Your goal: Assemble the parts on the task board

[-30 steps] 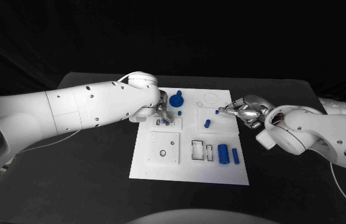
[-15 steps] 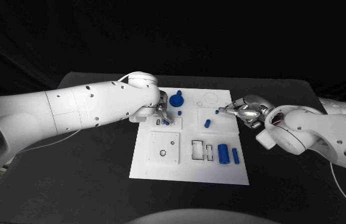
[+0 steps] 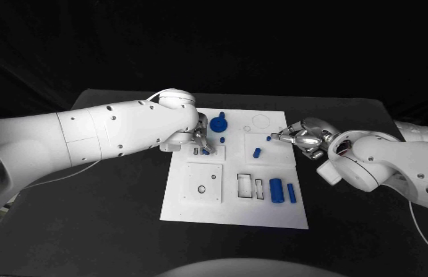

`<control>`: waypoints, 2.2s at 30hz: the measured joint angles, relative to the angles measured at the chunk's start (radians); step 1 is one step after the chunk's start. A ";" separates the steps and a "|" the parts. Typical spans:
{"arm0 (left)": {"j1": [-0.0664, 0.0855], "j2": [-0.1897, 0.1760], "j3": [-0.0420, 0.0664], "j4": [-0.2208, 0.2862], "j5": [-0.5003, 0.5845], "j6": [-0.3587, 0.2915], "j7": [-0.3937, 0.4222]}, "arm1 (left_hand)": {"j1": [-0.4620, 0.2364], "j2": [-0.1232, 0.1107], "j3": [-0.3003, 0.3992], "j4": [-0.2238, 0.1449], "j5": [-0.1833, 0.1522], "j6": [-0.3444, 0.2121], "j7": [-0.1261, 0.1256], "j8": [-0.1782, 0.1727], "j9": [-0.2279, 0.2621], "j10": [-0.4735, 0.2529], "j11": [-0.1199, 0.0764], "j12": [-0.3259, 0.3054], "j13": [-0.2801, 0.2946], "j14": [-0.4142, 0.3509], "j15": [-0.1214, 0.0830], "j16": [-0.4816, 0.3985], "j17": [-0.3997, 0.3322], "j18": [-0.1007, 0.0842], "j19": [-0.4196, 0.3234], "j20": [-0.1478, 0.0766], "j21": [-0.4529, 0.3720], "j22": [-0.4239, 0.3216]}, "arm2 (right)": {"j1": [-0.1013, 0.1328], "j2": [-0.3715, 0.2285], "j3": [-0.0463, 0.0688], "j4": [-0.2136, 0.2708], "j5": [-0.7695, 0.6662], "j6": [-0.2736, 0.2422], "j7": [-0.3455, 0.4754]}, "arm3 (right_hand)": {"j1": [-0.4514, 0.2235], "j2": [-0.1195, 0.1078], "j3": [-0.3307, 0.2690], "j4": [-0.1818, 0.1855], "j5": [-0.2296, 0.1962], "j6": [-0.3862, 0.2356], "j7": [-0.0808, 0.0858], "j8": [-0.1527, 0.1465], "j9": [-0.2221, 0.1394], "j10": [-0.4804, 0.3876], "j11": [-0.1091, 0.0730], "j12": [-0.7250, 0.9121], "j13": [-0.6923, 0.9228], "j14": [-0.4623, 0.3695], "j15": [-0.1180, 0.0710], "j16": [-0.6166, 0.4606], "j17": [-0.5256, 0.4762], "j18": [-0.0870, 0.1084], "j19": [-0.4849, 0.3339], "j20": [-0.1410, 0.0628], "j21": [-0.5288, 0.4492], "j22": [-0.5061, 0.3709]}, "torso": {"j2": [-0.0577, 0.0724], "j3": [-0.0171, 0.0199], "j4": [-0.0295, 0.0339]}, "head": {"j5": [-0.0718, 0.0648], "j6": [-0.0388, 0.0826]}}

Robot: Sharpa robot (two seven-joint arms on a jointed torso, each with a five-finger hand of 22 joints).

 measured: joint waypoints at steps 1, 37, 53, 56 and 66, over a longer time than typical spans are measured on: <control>0.000 0.000 0.000 0.000 0.000 0.000 0.000 | 0.000 0.000 0.000 0.000 0.000 0.000 0.000 0.000 0.000 0.000 0.000 0.000 0.000 0.000 0.000 0.000 0.000 0.000 0.000 0.000 0.000 0.000 | 0.000 0.000 0.000 0.000 0.000 0.000 0.000 | 0.000 0.000 0.000 0.000 0.000 0.000 0.000 0.000 0.000 0.000 0.000 0.000 0.000 0.000 0.000 0.000 0.000 0.000 0.000 0.000 0.000 0.000 | 0.000 0.0000 0.0000 | 0.000 0.000; 0.000 0.004 0.000 -0.001 0.004 0.002 0.000 | -0.106 -0.018 -0.051 0.000 -0.014 0.007 0.007 -0.016 0.009 0.000 0.000 0.000 0.000 0.000 0.000 0.000 0.000 0.000 0.000 0.000 0.000 0.000 | 0.000 -0.001 0.000 0.000 -0.001 0.002 -0.007 | 0.004 0.004 0.000 0.000 0.000 0.000 0.000 0.000 -0.001 0.000 0.000 0.000 0.000 0.000 0.000 0.000 0.000 0.000 0.000 0.000 0.000 0.001 | 0.000 0.0002 0.0006 | -0.002 -0.002; 0.000 0.001 0.000 -0.001 0.004 -0.005 0.000 | -0.179 -0.012 -0.099 0.000 -0.061 0.020 0.006 -0.015 0.020 0.000 0.000 0.000 0.000 0.000 0.000 0.000 0.000 0.000 -0.004 0.004 0.000 0.000 | 0.000 -0.001 0.000 -0.001 -0.002 0.003 -0.008 | 0.004 0.004 0.000 0.000 0.000 0.000 0.000 0.000 -0.001 0.000 0.000 0.000 0.000 0.000 0.000 0.000 0.000 0.000 0.000 0.000 0.000 0.000 | 0.000 0.0001 0.0008 | -0.004 0.001; 0.000 -0.001 0.000 0.001 0.004 -0.010 0.000 | -0.197 -0.007 -0.116 -0.001 -0.087 0.021 0.007 -0.019 0.025 0.000 0.000 0.000 0.000 0.000 0.000 0.000 0.000 0.000 -0.004 0.004 0.000 0.000 | -0.001 -0.001 0.000 -0.002 -0.002 0.003 -0.008 | 0.004 0.004 0.000 0.000 0.000 0.000 0.000 0.000 -0.001 0.000 0.000 0.000 -0.001 0.000 0.000 0.000 0.000 0.000 0.000 0.000 0.000 0.000 | 0.000 0.0001 0.0012 | -0.004 0.002; 0.000 -0.011 0.001 0.007 0.004 -0.039 0.000 | -0.220 -0.001 -0.134 -0.002 -0.128 0.029 0.007 -0.019 0.031 0.000 0.000 0.000 0.000 0.000 0.000 0.000 0.000 0.000 -0.004 0.004 0.000 0.000 | -0.002 -0.001 0.000 -0.004 -0.002 0.004 -0.008 | 0.004 0.004 -0.003 -0.003 0.000 0.000 0.000 0.000 -0.001 -0.001 0.007 0.000 -0.001 0.000 0.000 0.000 0.001 0.000 0.000 0.000 0.000 0.000 | 0.000 0.0000 0.0006 | -0.004 0.006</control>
